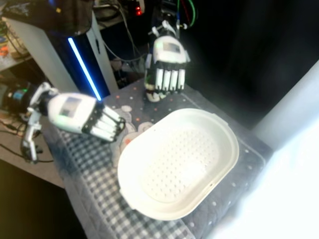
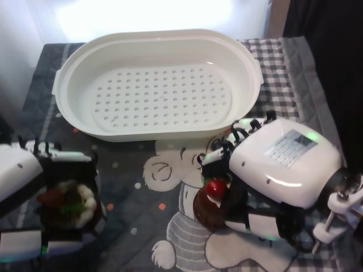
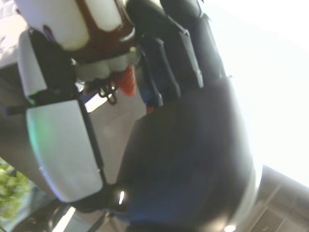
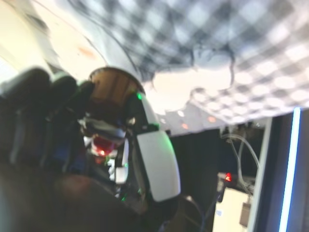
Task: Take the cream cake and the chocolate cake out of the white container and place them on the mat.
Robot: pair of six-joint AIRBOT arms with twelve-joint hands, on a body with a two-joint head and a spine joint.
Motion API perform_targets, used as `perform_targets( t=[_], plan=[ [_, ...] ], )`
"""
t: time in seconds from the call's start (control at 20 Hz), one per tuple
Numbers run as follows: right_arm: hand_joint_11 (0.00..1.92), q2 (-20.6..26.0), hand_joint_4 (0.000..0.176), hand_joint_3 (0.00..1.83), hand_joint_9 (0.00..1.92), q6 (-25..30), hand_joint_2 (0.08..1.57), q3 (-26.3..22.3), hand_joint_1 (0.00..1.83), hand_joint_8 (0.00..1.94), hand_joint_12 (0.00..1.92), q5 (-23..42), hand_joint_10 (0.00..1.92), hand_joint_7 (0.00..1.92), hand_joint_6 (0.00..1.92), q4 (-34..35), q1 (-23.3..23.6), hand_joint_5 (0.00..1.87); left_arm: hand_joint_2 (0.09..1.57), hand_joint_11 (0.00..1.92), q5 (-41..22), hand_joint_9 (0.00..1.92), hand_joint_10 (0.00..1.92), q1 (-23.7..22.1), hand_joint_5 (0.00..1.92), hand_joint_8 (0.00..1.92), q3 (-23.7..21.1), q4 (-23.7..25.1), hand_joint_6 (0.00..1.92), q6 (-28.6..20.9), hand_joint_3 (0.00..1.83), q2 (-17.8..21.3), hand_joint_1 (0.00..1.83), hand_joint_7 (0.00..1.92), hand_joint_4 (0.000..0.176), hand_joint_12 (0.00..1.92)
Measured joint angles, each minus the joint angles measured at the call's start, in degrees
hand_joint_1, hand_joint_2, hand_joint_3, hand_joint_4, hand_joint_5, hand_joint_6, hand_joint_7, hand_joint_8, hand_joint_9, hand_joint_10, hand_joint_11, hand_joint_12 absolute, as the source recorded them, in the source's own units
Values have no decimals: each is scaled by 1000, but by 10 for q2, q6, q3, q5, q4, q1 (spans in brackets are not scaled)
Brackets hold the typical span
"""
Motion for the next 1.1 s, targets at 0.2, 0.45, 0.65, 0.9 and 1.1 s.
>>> perform_targets(
  t=[0.2, 0.45, 0.65, 0.9, 1.1],
  plan=[
    [376, -4, 0, 1, 732, 27, 1087, -13, 1258, 1098, 1812, 11, 1288, 1037, 757, -1, -32, 1056, 1258, 410, -1, 617, 1086, 15, 621, 1376, 20, 13, 1401, -62, 2, -33, 1153, 810, 0, 1565],
    [106, -1, 0, 0, 501, 48, 933, -15, 990, 850, 1669, 39, 1078, 667, 692, 8, -47, 624, 1027, 1, 7, 248, 688, 23, 483, 108, 30, 7, 81, -93, 0, -38, 725, 491, 6, 1462],
    [76, 4, 0, 0, 402, 49, 819, -19, 940, 635, 1622, 41, 1013, 583, 435, 7, -47, 571, 893, 0, 0, 114, 508, 25, 358, 0, 30, 2, 0, -94, 0, -38, 660, 279, 113, 1312],
    [195, 35, 0, 0, 400, 49, 789, -30, 705, 781, 1605, 92, 1128, 512, 460, 5, -47, 537, 891, 0, -56, 132, 653, 46, 358, 21, 24, -18, 1, -94, 0, -16, 427, 351, 128, 1427],
    [286, 67, 0, 83, 504, 49, 919, -26, 622, 1076, 1623, 191, 1246, 562, 931, 8, -47, 462, 1234, 262, -138, 396, 1030, 37, 630, 100, 40, -24, 41, -94, 5, 5, 169, 700, 0, 1538]
  ],
)
